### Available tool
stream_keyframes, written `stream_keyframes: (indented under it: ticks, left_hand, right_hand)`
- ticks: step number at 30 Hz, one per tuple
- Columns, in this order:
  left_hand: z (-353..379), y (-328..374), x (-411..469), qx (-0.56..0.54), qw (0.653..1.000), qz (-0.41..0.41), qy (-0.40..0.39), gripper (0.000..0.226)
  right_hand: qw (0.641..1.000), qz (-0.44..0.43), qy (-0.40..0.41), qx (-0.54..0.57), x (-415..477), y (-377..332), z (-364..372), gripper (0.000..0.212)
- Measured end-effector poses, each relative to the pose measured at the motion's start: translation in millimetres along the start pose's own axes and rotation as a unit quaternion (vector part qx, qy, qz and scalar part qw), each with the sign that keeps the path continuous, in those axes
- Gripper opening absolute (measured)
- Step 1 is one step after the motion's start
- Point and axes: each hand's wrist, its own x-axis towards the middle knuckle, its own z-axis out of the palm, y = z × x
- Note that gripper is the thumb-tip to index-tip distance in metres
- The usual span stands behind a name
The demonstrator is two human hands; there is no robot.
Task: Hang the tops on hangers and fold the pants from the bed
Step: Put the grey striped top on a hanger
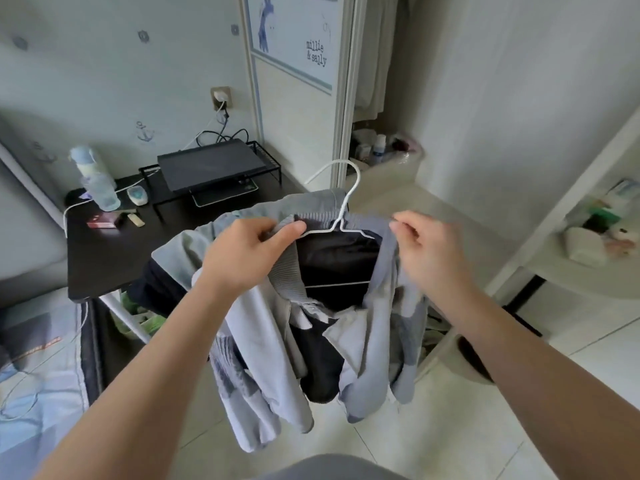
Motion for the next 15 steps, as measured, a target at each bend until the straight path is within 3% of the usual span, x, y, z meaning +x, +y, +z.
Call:
stream_keyframes:
  ticks: [3, 6, 10, 13, 15]
  left_hand:
    - [7, 11, 27, -0.017, 0.999, 0.040, -0.029, 0.075]
    - [12, 21, 60, -0.024, 0.997, 0.069, -0.025, 0.060]
    - [18, 28, 121, -0.081, 0.992, 0.089, -0.043, 0.071]
    - [29, 39, 173, -0.101, 0.985, 0.119, -0.068, 0.072]
    - [41, 49, 206, -0.115, 0.979, 0.143, -0.094, 0.067]
  right_hand:
    - [0.993, 0.095, 0.006, 0.075, 37, 19, -20, 0.023]
    - [0.974, 0.161, -0.094, 0.130, 56, 24, -27, 0.017]
    - [0.965, 0.145, -0.161, 0.145, 68, 33, -34, 0.027]
    - [0.971, 0.135, -0.169, 0.106, 92, 41, -37, 0.036]
    - [0.977, 0.125, -0.162, 0.063, 107, 45, -41, 0.030]
